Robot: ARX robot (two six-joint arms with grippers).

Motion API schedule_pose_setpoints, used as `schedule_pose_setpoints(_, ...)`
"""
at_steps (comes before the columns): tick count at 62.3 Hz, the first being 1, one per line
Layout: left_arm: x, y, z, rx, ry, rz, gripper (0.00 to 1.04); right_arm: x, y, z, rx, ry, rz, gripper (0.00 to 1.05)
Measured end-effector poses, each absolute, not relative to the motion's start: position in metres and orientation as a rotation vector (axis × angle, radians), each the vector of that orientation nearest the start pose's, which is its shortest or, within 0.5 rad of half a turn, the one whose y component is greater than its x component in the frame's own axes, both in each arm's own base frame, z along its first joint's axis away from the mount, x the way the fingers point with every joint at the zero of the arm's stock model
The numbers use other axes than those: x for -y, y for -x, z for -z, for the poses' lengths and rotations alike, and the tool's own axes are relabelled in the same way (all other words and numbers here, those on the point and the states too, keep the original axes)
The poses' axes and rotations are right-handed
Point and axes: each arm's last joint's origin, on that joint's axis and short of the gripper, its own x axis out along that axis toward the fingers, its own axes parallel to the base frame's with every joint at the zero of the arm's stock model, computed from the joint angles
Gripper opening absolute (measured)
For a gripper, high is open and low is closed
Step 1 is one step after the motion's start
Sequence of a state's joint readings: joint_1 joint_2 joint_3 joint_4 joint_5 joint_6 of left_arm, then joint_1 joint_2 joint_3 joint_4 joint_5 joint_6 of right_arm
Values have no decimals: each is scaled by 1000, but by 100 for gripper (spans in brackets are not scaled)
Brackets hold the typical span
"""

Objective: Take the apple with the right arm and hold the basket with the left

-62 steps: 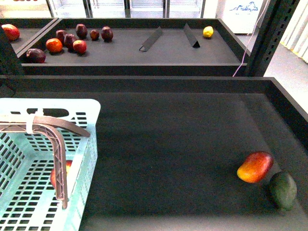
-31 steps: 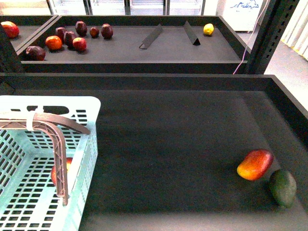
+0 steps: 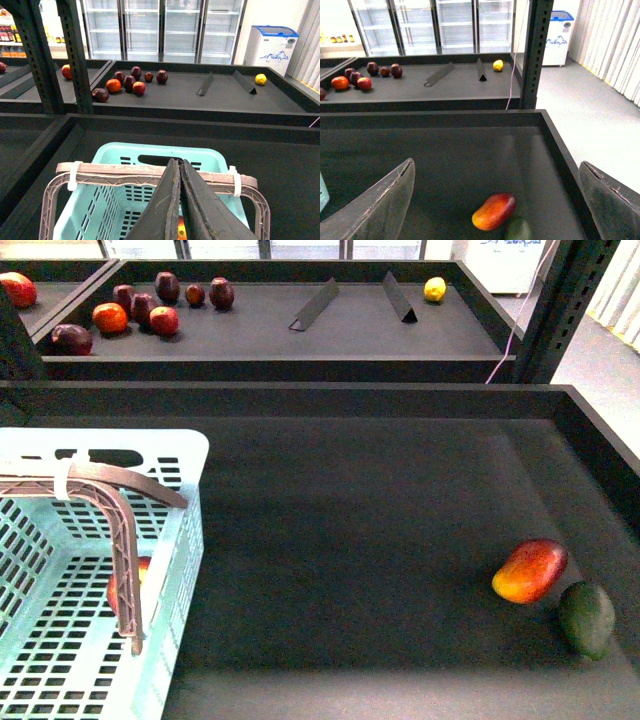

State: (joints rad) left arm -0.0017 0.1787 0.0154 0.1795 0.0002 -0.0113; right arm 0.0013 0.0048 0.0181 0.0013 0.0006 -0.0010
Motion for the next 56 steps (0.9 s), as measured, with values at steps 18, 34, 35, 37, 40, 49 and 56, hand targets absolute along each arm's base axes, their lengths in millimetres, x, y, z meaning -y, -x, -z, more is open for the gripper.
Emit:
schedule_pose_setpoints(18, 0, -97, -168, 10, 11, 2, 3, 0, -97, -169, 15, 1, 0, 96)
schedule_pose_setpoints(34, 0, -97, -168, 10, 11, 2, 11, 0, -97, -169, 15, 1, 0, 96)
schedule_pose_setpoints(35, 0, -97, -168, 10, 11, 2, 12, 0, -97, -169, 15, 1, -1, 96)
schedule_pose_setpoints(37, 0, -97, -168, 10, 11, 2, 20, 0, -97, -169, 15, 1, -1, 96)
schedule_pose_setpoints(40, 0, -97, -168, 10, 11, 2, 29, 0, -97, -169, 15, 1, -1, 96)
schedule_pose_setpoints(49, 0, -97, -168, 10, 11, 2, 65, 0, -97, -169, 15, 1, -1, 96)
schedule_pose_setpoints(56, 0, -97, -168, 10, 11, 2, 97, 0, -97, -169, 15, 1, -1, 96)
